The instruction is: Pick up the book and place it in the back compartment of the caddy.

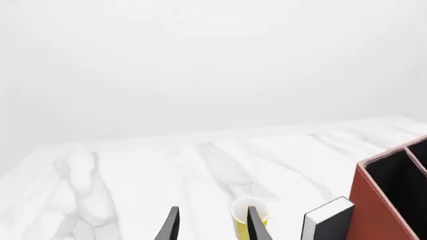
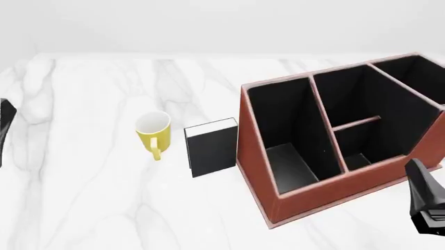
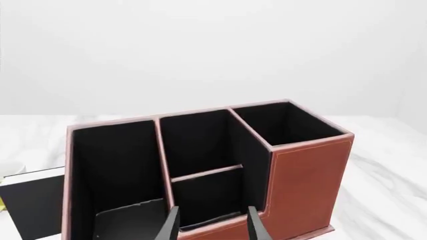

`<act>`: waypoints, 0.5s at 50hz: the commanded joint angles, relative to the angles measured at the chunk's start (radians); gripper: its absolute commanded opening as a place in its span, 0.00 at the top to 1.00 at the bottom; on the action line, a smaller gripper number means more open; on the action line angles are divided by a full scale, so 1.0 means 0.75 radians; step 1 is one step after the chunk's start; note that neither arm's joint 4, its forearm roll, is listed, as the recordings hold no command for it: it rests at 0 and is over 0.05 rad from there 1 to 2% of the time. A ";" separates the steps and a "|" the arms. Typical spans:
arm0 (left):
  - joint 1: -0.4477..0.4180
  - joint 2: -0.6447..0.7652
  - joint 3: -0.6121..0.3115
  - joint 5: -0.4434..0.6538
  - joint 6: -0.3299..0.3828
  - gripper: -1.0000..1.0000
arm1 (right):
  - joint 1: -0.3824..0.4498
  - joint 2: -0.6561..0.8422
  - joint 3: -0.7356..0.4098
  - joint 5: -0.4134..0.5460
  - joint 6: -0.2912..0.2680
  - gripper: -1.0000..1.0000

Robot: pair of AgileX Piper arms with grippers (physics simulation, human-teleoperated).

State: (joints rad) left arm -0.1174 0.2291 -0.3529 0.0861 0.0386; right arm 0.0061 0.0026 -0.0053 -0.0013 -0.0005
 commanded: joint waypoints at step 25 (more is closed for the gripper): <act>-0.445 1.097 -1.390 0.483 0.491 0.00 | 0.007 -0.001 0.001 0.000 0.005 0.00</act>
State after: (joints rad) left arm -0.3983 0.8688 -1.1407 0.3402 0.2878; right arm 0.0104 0.0019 -0.0052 -0.0018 0.0017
